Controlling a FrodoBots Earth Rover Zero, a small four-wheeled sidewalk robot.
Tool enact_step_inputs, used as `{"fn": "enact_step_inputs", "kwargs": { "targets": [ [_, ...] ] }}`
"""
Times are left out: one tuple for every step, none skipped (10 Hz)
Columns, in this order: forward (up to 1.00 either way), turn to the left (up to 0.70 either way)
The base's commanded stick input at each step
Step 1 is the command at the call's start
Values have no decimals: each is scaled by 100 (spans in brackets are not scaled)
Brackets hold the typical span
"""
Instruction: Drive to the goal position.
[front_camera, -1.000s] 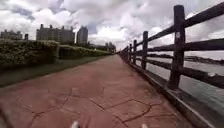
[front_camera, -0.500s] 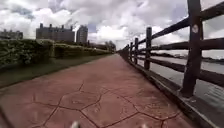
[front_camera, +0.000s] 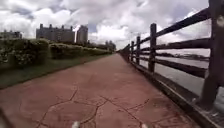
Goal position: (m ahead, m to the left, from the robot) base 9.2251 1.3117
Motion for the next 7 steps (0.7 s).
{"fn": "enact_step_inputs", "kwargs": {
  "targets": [
    [70, 0],
    [70, 0],
    [70, 0],
    [70, 0],
    [70, 0],
    [70, 0],
    [70, 0]
  ]
}}
